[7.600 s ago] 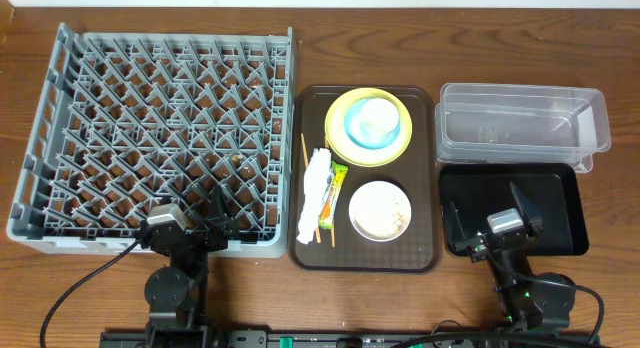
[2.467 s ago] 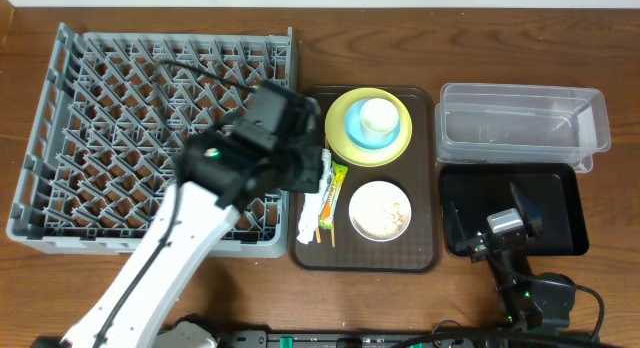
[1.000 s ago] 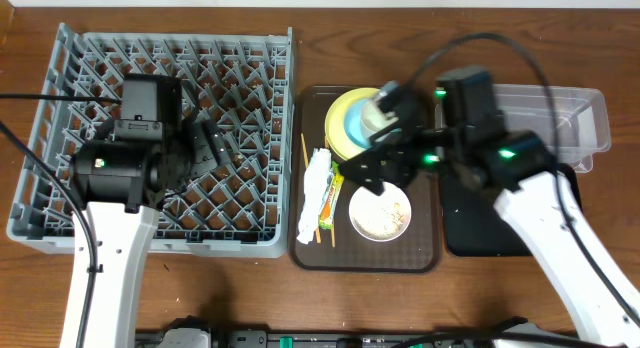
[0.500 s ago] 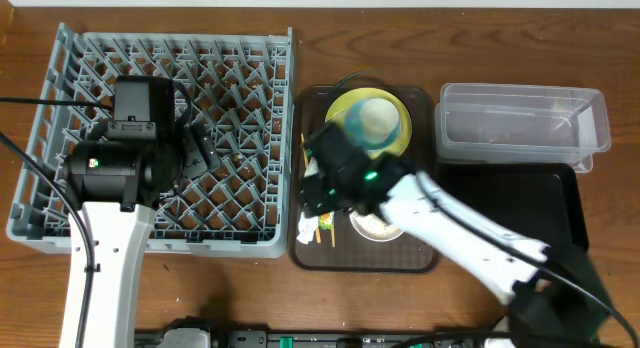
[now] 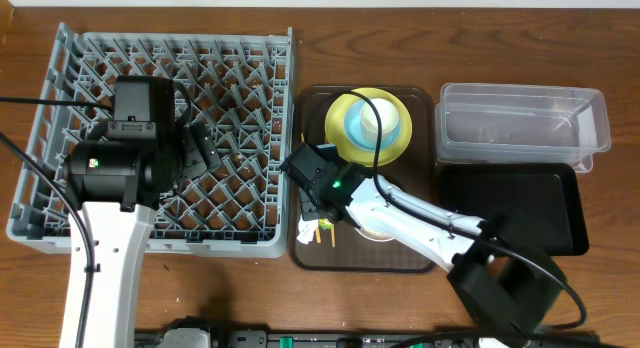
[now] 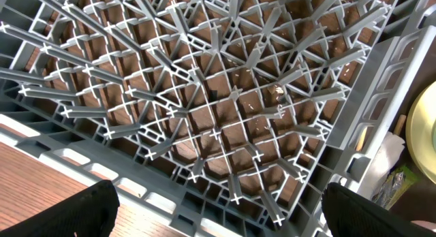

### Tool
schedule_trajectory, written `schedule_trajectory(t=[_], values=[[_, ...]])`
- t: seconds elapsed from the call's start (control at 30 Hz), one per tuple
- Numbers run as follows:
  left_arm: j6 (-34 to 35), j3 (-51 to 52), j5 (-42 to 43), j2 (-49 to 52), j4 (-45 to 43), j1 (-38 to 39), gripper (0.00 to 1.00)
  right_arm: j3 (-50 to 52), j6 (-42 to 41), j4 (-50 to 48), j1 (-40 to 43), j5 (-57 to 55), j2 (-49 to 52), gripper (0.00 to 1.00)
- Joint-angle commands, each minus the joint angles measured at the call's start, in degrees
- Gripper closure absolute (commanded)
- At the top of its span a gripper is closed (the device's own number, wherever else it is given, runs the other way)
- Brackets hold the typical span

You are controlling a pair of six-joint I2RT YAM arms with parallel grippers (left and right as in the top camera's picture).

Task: Sort waste into correct bins and load items into the dishwasher
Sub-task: 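Reach the right gripper to the napkin and yellow wrapper, grasp both, then carry the napkin and wrapper right and drop them into the clear bin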

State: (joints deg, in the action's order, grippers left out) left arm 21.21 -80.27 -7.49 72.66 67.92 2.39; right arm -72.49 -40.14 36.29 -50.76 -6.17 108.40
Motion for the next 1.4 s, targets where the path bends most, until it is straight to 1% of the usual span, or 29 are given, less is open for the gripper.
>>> schedule_trajectory(t=[0.0,0.13,0.33,0.37,0.4,0.43,0.47,0.5,0.53,0.7,0.9,1.03,1.17,1.27,1.37], values=[[0.3,0.2,-0.7,0.3,0.2,-0.2,0.02,-0.8,-1.6,-1.1,-0.2,-1.5,1.9,0.43],[0.3,0.2,-0.7,0.3,0.2,-0.2,0.02,-0.7,-1.6,-2.9,-0.2,-1.6,3.1,0.45],[0.3,0.2,-0.7,0.3,0.2,-0.2,0.02,-0.7,-1.6,-4.7,-0.2,-1.5,5.2,0.60],[0.3,0.2,-0.7,0.3,0.2,-0.2,0.02,-0.7,-1.6,-4.7,-0.2,-1.6,5.2,0.65],[0.3,0.2,-0.7,0.3,0.2,-0.2,0.02,-0.8,-1.3,-5.0,-0.2,-1.8,5.0,0.73],[0.3,0.2,-0.7,0.3,0.2,-0.2,0.02,-0.8,-1.3,-5.2,-0.2,-2.1,5.0,0.77],[0.3,0.2,-0.7,0.3,0.2,-0.2,0.02,-0.8,-0.8,-5.5,-0.2,-2.7,4.8,0.88],[0.3,0.2,-0.7,0.3,0.2,-0.2,0.02,-0.9,-0.2,-5.7,-0.2,-3.0,4.7,0.94],[0.3,0.2,-0.7,0.3,0.2,-0.2,0.02,-1.1,0.4,-5.8,0.0,-3.1,4.5,0.99],[0.3,0.2,-0.7,0.3,0.2,-0.2,0.02,-2.8,2.6,-5.2,0.7,-3.1,1.2,0.99],[0.3,0.2,-0.7,0.3,0.2,-0.2,0.02,-4.0,6.3,-7.2,2.9,-3.5,-8.5,0.99],[0.3,0.2,-0.7,0.3,0.2,-0.2,0.02,-4.0,7.7,-7.0,6.4,-8.9,-13.9,0.99],[0.3,0.2,-0.7,0.3,0.2,-0.2,0.02,-4.0,9.2,-6.1,13.1,-13.1,-16.8,0.99],[0.3,0.2,-0.7,0.3,0.2,-0.2,0.02,-4.0,8.7,-6.1,21.2,-11.8,-17.4,0.99],[0.3,0.2,-0.7,0.3,0.2,-0.2,0.02,-3.9,4.5,-6.1,30.4,-8.1,-17.2,0.99]])
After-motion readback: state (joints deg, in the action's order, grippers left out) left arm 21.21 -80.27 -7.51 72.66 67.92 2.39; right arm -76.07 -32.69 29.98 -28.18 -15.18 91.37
